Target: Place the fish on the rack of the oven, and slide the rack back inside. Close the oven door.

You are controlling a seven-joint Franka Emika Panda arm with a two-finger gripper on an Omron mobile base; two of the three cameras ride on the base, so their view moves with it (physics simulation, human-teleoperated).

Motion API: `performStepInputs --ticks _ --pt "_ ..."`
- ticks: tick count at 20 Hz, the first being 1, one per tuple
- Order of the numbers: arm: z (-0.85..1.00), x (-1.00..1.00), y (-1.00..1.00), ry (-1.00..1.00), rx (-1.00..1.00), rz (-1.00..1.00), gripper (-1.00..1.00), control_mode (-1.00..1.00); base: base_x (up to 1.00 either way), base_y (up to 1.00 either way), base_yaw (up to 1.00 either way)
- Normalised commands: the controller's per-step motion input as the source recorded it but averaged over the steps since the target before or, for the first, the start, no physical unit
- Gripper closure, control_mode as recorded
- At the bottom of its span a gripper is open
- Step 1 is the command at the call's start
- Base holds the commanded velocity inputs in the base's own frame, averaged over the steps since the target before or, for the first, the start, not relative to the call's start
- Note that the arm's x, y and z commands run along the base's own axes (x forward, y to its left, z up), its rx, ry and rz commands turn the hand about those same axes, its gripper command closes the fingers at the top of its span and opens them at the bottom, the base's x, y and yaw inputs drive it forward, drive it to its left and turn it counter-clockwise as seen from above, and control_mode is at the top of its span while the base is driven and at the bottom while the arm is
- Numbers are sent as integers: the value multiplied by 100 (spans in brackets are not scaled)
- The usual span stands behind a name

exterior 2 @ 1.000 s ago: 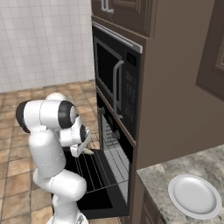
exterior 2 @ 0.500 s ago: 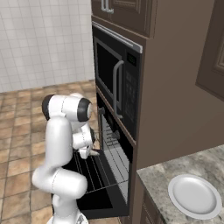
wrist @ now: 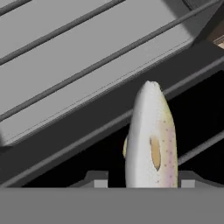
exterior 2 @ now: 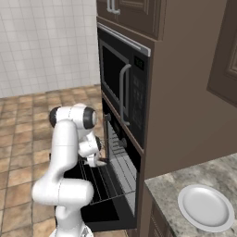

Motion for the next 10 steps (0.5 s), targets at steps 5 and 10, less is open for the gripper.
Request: performStepInputs --ticks 5,10 --pt "-94 28 24 -8 -4 -5 100 -100 0 0 0" --pt "-39 -43 61 -35 -14 -2 -100 -100 0 0 0"
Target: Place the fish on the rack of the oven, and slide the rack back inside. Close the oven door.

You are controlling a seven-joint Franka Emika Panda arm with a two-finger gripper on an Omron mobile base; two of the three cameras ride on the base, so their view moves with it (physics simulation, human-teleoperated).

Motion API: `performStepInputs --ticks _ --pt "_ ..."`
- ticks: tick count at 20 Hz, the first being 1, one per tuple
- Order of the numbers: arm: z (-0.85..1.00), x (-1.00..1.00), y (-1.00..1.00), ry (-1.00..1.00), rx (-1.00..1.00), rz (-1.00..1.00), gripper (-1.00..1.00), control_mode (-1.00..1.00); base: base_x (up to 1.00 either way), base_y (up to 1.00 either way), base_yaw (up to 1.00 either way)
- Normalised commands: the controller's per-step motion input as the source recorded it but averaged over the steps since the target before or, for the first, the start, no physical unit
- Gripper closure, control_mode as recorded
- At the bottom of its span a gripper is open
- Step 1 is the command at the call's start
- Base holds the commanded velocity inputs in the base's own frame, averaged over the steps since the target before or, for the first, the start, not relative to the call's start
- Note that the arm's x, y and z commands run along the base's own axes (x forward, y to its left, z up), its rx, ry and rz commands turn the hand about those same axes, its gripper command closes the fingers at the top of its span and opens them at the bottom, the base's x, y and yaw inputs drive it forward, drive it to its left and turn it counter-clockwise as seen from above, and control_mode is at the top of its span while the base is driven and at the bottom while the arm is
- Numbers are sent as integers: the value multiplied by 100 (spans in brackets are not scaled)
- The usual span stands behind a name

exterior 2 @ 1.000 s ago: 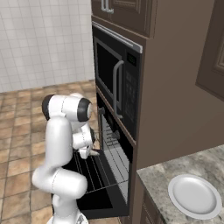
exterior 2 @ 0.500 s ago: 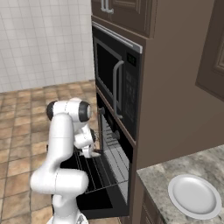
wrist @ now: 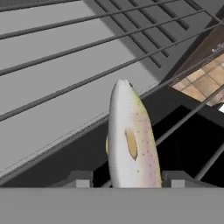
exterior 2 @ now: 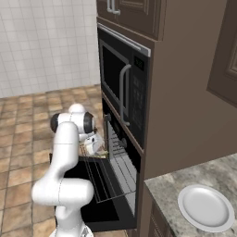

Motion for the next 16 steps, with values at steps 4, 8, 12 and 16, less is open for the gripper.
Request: performStepInputs --ticks 4,8,12,16 --pt "1 -77 9 -38 -5 -10 -100 -100 0 0 0" --pt "0 -54 -2 -26 0 -12 -100 -100 0 0 0" --pt "3 -86 13 -25 0 -7 -100 -100 0 0 0" --pt "12 -100 57 -30 0 -8 -100 -100 0 0 0"
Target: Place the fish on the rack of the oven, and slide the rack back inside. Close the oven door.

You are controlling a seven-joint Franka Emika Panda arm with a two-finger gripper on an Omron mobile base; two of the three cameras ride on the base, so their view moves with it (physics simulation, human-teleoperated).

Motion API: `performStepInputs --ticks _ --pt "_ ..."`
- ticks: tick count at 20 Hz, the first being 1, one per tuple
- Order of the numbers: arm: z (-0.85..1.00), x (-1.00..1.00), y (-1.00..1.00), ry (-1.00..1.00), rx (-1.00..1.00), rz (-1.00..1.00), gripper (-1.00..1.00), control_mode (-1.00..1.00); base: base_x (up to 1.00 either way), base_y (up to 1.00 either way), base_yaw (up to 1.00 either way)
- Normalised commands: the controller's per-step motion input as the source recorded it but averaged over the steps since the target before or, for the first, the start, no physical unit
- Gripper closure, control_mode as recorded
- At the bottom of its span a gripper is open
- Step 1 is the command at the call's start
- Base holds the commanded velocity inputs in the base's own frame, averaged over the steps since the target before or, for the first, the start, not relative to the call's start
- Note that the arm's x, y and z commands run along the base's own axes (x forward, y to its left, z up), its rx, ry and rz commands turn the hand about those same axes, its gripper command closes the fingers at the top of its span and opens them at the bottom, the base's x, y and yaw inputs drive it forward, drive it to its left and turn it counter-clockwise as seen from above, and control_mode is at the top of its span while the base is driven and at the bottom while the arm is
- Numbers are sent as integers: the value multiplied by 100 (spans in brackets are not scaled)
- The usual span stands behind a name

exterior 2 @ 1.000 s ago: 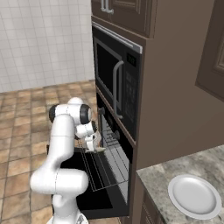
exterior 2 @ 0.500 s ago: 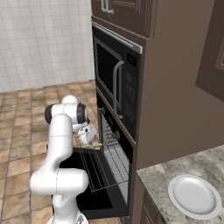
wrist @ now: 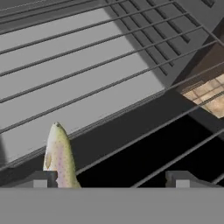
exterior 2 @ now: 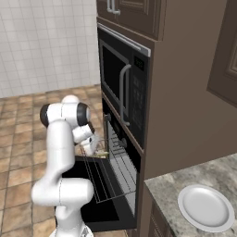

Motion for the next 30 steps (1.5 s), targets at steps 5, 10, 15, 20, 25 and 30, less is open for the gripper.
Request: performStepInputs --ticks 5,10,15,20,25,30 --pt "30 -89 78 -35 0 -13 -100 -100 0 0 0" --pt "3 -77 76 -32 0 -18 -100 -100 0 0 0" --pt "-5 -99 84 -21 0 -17 -100 -100 0 0 0" --pt "-23 -100 76 -17 0 -17 -100 -100 0 0 0" --pt "-21 -100 21 -18 0 -18 -100 -100 0 0 0" --pt "-45 -99 8 -12 0 -18 -100 -100 0 0 0"
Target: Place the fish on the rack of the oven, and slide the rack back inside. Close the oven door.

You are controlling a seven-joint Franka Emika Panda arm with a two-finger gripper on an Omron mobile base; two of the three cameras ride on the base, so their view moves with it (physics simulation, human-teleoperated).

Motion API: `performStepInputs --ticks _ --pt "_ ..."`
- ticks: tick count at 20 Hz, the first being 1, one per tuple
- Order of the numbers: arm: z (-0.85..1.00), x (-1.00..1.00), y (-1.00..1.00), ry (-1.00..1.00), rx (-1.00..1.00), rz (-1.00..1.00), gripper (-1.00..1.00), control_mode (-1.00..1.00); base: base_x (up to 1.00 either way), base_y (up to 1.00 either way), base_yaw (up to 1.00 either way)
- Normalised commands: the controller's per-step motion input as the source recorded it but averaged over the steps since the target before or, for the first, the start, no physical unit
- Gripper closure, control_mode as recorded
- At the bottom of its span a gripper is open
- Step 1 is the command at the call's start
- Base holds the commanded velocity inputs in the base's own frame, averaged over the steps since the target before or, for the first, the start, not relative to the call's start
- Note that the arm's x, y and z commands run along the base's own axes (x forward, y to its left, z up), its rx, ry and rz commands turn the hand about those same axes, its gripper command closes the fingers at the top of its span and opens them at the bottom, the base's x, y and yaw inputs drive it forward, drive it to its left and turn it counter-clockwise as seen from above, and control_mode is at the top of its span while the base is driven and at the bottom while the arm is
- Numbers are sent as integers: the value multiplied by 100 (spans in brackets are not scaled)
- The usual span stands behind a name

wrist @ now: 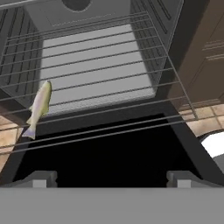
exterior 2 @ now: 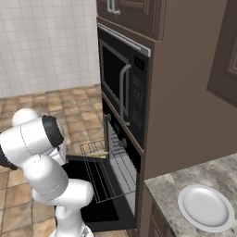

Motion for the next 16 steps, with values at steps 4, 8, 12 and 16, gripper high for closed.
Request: performStepInputs --ticks 4,8,12,16 --pt "-59 -71 15 0 0 -17 -100 -100 0 0 0" --pt "-50 -55 2 0 0 -16 -100 -100 0 0 0" --pt "-41 -5 0 0 -2 -12 -100 -100 0 0 0" --pt "-50 11 0 0 -2 -2 -100 -100 0 0 0"
